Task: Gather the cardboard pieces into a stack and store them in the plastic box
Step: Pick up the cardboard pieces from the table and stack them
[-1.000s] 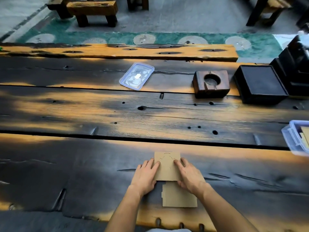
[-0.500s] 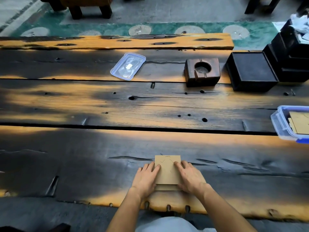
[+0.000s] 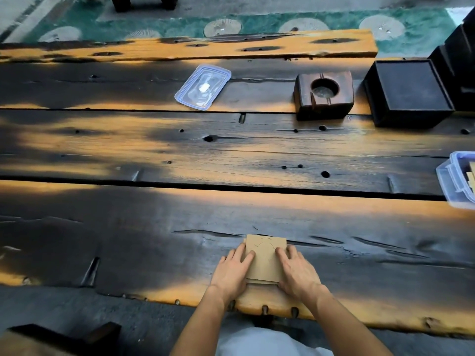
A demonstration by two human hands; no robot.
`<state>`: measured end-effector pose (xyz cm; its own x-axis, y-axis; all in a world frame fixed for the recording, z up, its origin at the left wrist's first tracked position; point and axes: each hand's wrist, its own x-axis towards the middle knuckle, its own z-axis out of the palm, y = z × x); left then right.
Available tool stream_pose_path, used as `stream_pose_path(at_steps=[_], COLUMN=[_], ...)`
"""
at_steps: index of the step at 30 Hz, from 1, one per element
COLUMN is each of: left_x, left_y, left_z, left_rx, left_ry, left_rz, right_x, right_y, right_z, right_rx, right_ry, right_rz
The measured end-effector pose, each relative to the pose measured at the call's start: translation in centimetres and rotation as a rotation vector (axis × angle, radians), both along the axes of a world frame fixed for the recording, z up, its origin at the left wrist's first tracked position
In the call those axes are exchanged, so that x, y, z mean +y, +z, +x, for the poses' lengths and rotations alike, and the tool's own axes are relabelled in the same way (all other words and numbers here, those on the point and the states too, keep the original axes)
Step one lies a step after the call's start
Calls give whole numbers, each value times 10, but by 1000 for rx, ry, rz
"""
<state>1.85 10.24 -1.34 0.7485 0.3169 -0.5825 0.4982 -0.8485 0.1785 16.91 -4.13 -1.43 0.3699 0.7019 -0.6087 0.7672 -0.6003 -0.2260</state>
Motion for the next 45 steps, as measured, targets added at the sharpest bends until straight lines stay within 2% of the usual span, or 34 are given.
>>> stream_pose_path(at_steps=[9, 26, 40, 43, 45], left_x=[-4, -13, -11, -11, -13], left_y=[-13, -15, -13, -11, -11], left_z=[-1, -1, -2, -9, -15], left_rx=[43, 21, 17, -42, -175], left_ry=[10, 166, 175, 248, 394], left_rz=[34, -92, -84, -146, -179], right_x=[-2, -13, -7, -7, -10], right_y=[-6, -9, -15, -12, -10], right_z=[3, -7, -3, -3, -1], right_rx=[-9, 19, 24, 125, 181], right_ry=[2, -31, -19, -132, -302], right_rz=[10, 117, 90, 89, 156])
